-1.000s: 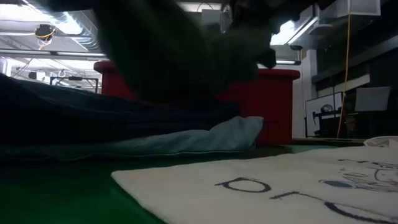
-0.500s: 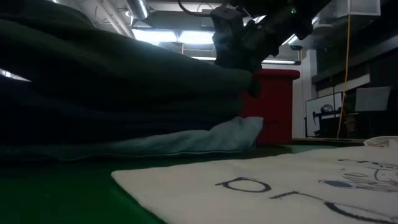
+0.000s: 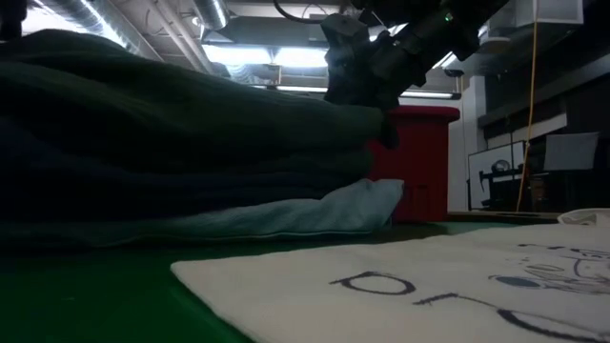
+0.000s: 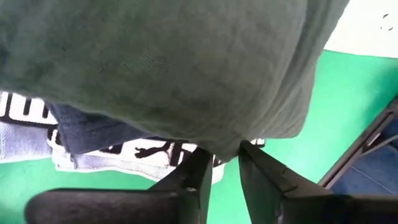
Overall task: Fold Laundry from Bin
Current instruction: Stack the dark green shirt on top of the gray shorts
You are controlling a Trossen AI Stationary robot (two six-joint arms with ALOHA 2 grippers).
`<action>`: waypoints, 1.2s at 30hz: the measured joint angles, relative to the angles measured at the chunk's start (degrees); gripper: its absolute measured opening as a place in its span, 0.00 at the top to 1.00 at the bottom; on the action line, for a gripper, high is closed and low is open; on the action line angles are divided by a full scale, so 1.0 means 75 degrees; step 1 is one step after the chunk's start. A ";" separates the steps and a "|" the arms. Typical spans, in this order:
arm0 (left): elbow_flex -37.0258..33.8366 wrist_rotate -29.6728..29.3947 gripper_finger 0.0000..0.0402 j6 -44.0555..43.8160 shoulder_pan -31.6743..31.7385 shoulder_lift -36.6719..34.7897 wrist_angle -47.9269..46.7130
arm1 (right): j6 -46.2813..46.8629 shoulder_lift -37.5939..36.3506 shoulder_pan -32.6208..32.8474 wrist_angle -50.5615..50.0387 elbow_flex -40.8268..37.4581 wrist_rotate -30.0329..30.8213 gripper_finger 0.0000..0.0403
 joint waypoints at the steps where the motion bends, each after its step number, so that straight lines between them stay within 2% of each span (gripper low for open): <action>1: 0.0000 0.0071 0.80 0.0000 0.0000 0.0002 -0.0048 | -0.0159 0.0000 0.0000 0.0000 0.0000 0.0035 0.75; 7: 0.0000 0.1306 0.73 -0.0009 0.0038 -0.0038 -0.0764 | -0.0388 0.0000 -0.0009 -0.0023 0.0000 0.0176 0.63; 10: 0.0000 0.2012 0.71 0.0000 0.0038 -0.0042 -0.0915 | -0.0391 0.0000 -0.0017 -0.0029 0.0000 0.0176 0.58; 12: 0.0000 0.2206 0.71 0.0000 0.0035 -0.0042 -0.0934 | -0.0396 0.0000 -0.0017 -0.0053 0.0000 0.0176 0.55; 18: 0.0000 0.2205 0.71 0.0179 -0.0028 -0.0158 -0.0929 | -0.0868 -0.0075 -0.0061 -0.0189 0.0003 0.0048 0.50; 30: 0.0015 0.1934 0.71 0.0124 -0.0087 -0.1335 -0.0823 | -0.1024 -0.0851 -0.0848 -0.1280 0.0006 -0.0150 0.50; 36: 0.0017 0.1697 0.71 -0.0248 -0.0070 -0.1441 -0.0265 | -0.1024 -0.1231 -0.1161 -0.1453 0.0006 -0.0147 0.50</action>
